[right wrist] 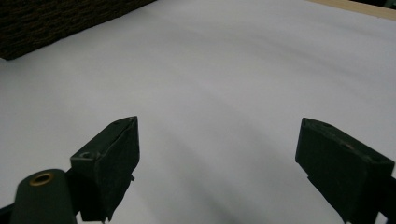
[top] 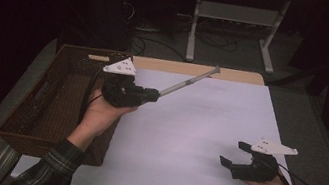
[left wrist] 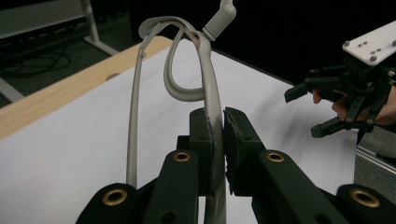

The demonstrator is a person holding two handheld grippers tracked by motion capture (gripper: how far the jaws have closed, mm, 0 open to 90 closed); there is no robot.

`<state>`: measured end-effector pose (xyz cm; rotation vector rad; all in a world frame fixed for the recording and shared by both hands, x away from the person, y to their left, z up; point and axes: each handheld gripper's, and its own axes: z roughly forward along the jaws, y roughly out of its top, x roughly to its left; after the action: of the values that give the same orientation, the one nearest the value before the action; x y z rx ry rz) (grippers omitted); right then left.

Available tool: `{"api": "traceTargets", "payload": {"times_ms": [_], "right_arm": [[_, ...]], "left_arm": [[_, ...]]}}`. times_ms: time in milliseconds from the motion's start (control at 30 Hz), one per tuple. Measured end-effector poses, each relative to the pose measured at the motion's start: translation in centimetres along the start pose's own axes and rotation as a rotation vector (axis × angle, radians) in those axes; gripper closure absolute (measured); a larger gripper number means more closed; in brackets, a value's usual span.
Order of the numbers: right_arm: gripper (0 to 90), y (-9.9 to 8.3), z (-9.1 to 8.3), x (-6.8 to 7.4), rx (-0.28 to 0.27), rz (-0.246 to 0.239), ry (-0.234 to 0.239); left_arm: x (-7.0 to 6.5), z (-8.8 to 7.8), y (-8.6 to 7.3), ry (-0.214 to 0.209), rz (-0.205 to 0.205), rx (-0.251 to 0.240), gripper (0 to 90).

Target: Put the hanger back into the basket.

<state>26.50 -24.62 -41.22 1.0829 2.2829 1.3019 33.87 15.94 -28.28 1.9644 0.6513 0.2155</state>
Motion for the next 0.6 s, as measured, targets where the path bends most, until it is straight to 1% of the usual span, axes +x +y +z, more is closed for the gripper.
{"api": "traceTargets", "payload": {"times_ms": [100,200,300,433,600], "right_arm": [[13.2,0.0,0.0,0.0,-0.002,0.002,-0.002],[13.2,0.0,0.0,0.0,-0.001,0.002,-0.002],[13.2,0.0,0.0,0.0,0.0,0.002,-0.004],[13.3,0.0,0.1,0.0,0.001,0.0,-0.006],[13.3,-0.1,0.1,0.0,0.003,0.005,-0.007]], "left_arm": [[0.5,-1.2,0.3,0.007,-0.003,-0.016,82.9],[1.1,-2.4,0.5,-0.012,-0.015,-0.037,82.9],[1.5,-3.6,0.5,-0.008,-0.016,-0.049,82.9],[2.2,-5.4,0.3,0.008,-0.023,-0.065,82.9],[3.1,-7.8,-0.3,0.048,-0.028,-0.083,82.9]]}}
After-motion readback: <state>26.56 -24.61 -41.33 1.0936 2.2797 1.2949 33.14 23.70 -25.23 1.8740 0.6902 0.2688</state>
